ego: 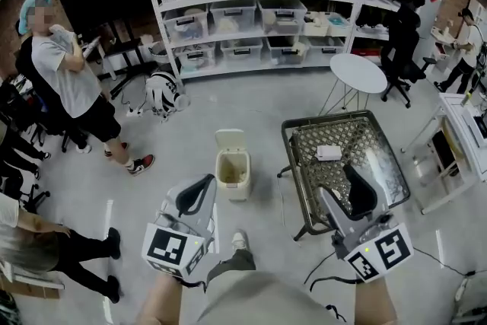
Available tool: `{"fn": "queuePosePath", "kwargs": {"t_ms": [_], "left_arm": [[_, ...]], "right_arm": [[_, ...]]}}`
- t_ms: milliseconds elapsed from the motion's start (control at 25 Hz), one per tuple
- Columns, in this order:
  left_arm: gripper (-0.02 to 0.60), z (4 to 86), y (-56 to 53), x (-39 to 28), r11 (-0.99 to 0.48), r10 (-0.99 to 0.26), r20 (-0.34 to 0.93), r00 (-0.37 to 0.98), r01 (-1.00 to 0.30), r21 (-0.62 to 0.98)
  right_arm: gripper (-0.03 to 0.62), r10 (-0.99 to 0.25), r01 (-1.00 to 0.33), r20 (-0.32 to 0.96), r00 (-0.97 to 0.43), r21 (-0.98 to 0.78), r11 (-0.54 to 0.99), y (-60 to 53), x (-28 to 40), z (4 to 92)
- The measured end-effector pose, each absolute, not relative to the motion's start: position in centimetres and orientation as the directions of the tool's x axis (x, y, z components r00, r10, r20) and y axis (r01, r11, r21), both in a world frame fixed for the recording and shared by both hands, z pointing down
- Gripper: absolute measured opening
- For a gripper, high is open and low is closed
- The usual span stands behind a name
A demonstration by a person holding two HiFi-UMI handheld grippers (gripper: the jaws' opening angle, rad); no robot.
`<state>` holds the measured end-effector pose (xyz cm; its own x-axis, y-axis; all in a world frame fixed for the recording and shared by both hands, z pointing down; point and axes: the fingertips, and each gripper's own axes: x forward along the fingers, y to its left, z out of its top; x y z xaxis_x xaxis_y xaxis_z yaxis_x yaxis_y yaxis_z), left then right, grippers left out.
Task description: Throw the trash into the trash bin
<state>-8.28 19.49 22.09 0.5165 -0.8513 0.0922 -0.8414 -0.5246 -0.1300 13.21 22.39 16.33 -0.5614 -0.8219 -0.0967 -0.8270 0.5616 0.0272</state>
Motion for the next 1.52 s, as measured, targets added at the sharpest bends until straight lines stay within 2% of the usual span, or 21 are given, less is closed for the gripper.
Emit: {"fn": "queuePosePath", "kwargs": {"t_ms": [520,920,1520], "left_arm": [[0.003,20.9,4.6,-16.4,-0.553,-0.833,0.106,0.544,-0.823,-0.128],[0.003,22.5,-1.4,-20.4,-0.537,-0.839,0.146,0.523,-0.84,-0.077],[0.003,22.6,-8.0,-16.6,-0.525,-0.844,0.184,0.504,-0.846,-0.088]], "right_arm": [[0.258,-0.837,-0.837,-0.016,-0.547,0.033,0.546,6.9,5.4,15.8],[0.252,-0.834,-0.832,0.037,-0.551,0.062,0.552,-0.4,1.8,16.9],[0.25,-0.801,-0.802,0.087,-0.592,0.035,0.597,-7.8,6.2,18.3]]}}
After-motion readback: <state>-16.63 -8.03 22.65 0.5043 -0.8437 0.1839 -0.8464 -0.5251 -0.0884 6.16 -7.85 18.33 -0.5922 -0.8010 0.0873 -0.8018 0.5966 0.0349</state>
